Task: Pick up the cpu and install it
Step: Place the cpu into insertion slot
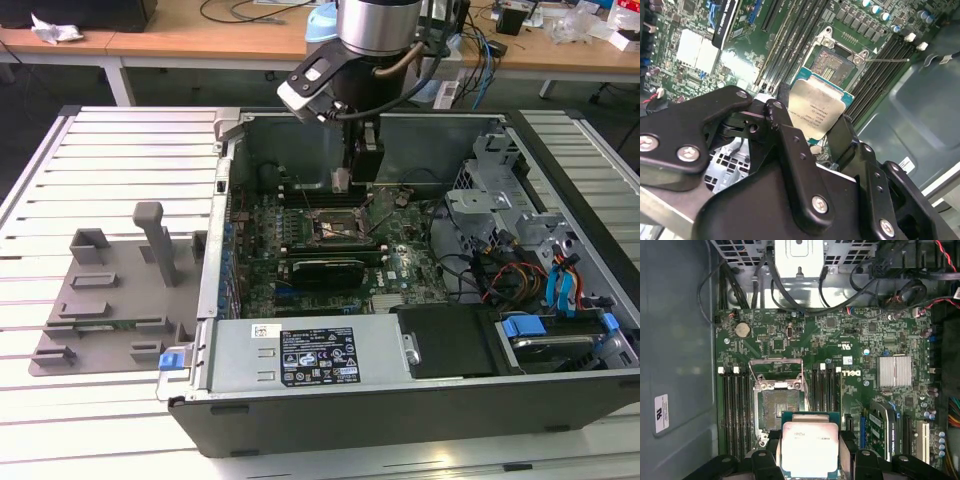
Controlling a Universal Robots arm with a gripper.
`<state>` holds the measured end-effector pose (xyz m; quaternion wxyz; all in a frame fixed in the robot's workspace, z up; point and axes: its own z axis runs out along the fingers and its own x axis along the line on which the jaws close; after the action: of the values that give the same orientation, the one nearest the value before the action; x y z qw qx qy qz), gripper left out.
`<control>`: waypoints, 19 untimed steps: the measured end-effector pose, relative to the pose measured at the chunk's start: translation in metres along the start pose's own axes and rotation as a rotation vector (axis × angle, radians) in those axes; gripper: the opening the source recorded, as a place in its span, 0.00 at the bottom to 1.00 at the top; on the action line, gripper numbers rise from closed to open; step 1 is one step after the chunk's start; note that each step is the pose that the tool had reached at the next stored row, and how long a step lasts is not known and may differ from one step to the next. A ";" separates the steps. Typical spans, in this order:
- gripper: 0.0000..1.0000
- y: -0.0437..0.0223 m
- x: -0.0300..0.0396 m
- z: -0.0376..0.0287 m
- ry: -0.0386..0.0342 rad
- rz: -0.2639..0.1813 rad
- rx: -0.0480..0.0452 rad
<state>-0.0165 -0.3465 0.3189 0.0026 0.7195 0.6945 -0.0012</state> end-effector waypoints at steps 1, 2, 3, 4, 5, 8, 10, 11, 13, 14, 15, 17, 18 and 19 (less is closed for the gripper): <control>0.55 0.0000 0.0000 0.0000 -0.0001 0.013 0.0001; 0.55 0.0000 0.0000 0.0000 -0.0002 0.020 0.0001; 0.55 0.0000 0.0000 0.0000 -0.0004 0.027 0.0001; 0.55 0.0000 0.0000 0.0000 -0.0005 0.039 0.0002; 0.55 0.0000 0.0000 0.0000 -0.0006 0.048 0.0002; 0.55 0.0000 0.0000 0.0000 -0.0009 0.077 0.0004; 0.55 0.0000 0.0000 0.0000 -0.0012 0.096 0.0005; 0.55 0.0000 0.0000 0.0001 -0.0014 0.111 0.0005; 0.55 0.0000 0.0000 0.0001 -0.0018 0.135 0.0006; 0.55 0.0000 0.0000 0.0001 -0.0021 0.149 0.0007; 0.55 0.0000 0.0000 0.0001 -0.0024 0.168 0.0008; 0.55 0.0000 0.0000 0.0001 -0.0027 0.193 0.0009; 0.55 0.0000 0.0000 0.0001 -0.0028 0.200 0.0010; 0.55 0.0000 0.0000 0.0001 -0.0028 0.212 0.0011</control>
<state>-0.0165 -0.3465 0.3188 0.0033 0.7890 0.6144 -0.0023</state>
